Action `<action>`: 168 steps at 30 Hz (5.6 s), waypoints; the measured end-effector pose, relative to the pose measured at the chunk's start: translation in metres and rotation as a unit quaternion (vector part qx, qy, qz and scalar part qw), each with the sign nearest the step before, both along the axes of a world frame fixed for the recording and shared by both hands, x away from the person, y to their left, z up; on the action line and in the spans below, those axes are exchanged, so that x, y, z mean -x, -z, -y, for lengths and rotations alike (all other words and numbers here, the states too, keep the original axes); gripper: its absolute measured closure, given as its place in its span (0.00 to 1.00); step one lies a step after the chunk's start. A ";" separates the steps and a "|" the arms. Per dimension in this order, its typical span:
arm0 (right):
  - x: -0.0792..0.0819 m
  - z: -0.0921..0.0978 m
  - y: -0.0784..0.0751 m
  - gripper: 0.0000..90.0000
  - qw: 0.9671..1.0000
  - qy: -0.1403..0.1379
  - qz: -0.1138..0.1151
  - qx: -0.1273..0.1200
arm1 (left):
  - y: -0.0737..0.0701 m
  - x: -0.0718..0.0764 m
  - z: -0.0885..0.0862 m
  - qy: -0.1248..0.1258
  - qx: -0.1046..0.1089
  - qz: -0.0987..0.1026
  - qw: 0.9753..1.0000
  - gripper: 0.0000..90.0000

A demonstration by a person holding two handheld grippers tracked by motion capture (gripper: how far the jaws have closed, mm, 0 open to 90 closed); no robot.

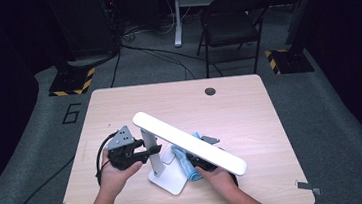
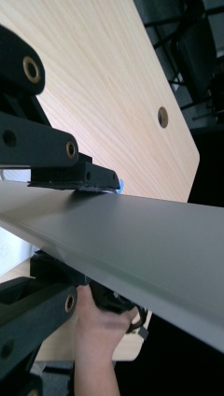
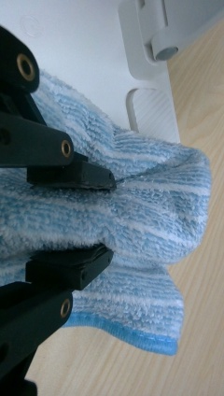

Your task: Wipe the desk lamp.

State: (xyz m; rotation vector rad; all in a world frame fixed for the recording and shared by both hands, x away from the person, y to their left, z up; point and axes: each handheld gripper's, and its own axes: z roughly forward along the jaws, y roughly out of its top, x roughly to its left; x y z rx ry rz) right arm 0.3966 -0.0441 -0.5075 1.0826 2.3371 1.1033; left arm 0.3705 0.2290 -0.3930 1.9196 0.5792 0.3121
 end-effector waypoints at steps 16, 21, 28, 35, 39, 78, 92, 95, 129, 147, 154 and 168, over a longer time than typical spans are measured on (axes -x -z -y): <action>0.004 -0.007 -0.017 0.71 0.999 -0.041 0.021 -0.011 | 0.002 0.000 0.009 -0.008 -0.002 0.022 1.000 0.80; 0.006 -0.013 -0.020 0.71 0.999 -0.043 0.027 -0.011 | 0.003 -0.001 0.009 -0.011 -0.002 0.029 1.000 0.82; 0.005 -0.018 -0.024 0.70 0.998 -0.047 0.031 -0.013 | 0.003 -0.002 0.014 0.011 0.001 0.030 0.999 0.83; 0.004 -0.028 -0.021 0.69 0.998 -0.055 0.031 -0.007 | 0.004 -0.003 0.016 0.026 0.013 0.024 0.999 0.83; -0.001 -0.031 -0.017 0.67 0.998 -0.060 0.026 0.002 | 0.005 -0.003 0.015 0.023 0.022 0.016 0.999 0.82; 0.007 -0.036 -0.002 0.80 0.995 -0.088 0.045 0.020 | 0.005 0.002 0.016 0.011 0.014 0.018 1.000 0.82; -0.028 0.006 -0.001 0.79 0.999 -0.016 0.046 0.011 | 0.006 0.002 0.015 0.008 0.017 0.018 1.000 0.82; -0.033 0.009 0.003 0.79 0.999 0.010 0.049 0.023 | 0.006 0.001 0.015 0.008 0.018 0.016 1.000 0.82; 0.004 -0.028 -0.001 0.82 0.995 -0.089 0.043 0.006 | 0.007 0.003 0.015 0.011 0.015 0.017 1.000 0.82; -0.034 0.043 -0.004 0.79 0.999 0.033 0.023 0.034 | 0.017 -0.003 0.017 0.002 0.005 -0.001 1.000 0.79; -0.045 0.061 -0.010 0.74 0.999 0.030 0.026 0.031 | 0.021 -0.004 0.020 0.005 0.002 0.000 1.000 0.81; -0.048 0.032 0.008 0.68 0.999 0.045 -0.018 0.000 | 0.023 -0.002 0.022 -0.009 0.002 0.015 1.000 0.82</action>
